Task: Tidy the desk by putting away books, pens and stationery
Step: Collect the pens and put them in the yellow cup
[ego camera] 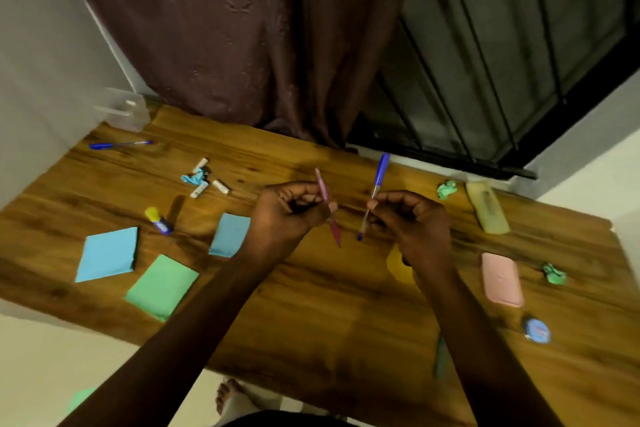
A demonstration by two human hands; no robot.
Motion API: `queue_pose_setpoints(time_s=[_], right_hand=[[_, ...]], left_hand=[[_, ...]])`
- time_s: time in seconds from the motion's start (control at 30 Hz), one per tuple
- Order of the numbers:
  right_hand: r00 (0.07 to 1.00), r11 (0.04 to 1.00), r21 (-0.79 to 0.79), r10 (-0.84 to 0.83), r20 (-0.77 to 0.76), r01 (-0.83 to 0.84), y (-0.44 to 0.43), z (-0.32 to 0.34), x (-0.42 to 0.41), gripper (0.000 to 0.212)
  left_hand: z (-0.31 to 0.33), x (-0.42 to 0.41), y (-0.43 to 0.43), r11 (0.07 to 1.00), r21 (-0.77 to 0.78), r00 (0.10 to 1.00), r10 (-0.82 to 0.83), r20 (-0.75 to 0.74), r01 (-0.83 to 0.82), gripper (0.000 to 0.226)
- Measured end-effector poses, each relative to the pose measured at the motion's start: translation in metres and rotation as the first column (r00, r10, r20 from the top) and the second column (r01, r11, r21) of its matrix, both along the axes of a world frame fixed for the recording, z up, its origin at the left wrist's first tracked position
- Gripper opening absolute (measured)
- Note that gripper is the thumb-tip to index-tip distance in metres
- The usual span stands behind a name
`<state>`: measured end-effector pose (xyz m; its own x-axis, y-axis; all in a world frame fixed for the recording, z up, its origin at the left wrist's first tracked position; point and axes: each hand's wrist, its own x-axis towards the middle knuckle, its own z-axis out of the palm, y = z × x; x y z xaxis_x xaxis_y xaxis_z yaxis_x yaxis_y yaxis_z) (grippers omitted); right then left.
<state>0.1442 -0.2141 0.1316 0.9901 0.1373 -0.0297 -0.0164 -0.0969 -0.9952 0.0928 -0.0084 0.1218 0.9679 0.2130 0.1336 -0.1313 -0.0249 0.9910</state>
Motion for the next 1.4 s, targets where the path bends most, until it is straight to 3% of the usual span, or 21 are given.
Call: queue_pose_setpoints(time_s=[0.1,0.33,0.53,0.7,0.83,1.0,1.13,1.4], right_hand=[[0.996,0.996,0.012,-0.083,0.037,0.083,-0.044,0.0,-0.002,0.014],[0.978,0.976,-0.118,-0.168,0.121,0.182,-0.128,-0.008,-0.011,0.014],[0.969,0.881,-0.449,-0.041,0.243,0.15,-0.146,-0.05,-0.009,0.014],[0.974,0.78,-0.625,0.122,0.191,0.024,-0.135,-0.059,-0.008,0.016],[0.984,0.792,-0.61,0.091,0.15,0.02,-0.139,-0.06,-0.01,0.02],[0.954,0.853,-0.504,0.022,0.298,0.138,-0.135,-0.042,-0.013,0.016],[0.916,0.895,-0.415,0.018,0.4,0.164,-0.12,-0.025,-0.01,0.011],[0.869,0.92,-0.392,0.213,0.446,-0.024,0.007,-0.008,-0.003,0.004]], left_hand=[[0.001,0.01,-0.04,0.999,-0.003,0.999,-0.036,-0.01,0.036,0.018],[-0.016,0.019,-0.122,0.993,0.043,0.994,-0.105,-0.026,0.106,0.016],[-0.039,0.024,-0.156,0.959,0.28,0.998,-0.031,-0.052,0.045,0.018],[-0.047,0.024,-0.166,0.934,0.355,0.991,0.014,-0.133,0.035,0.021],[-0.048,0.023,-0.163,0.942,0.333,0.98,0.019,-0.199,0.05,0.023],[-0.043,0.015,-0.142,0.953,0.301,0.982,0.038,-0.184,0.02,0.022],[-0.042,0.01,-0.118,0.941,0.318,0.98,0.162,-0.117,-0.118,0.014],[-0.033,-0.009,0.004,0.906,0.203,0.897,0.406,-0.173,-0.371,0.007]])
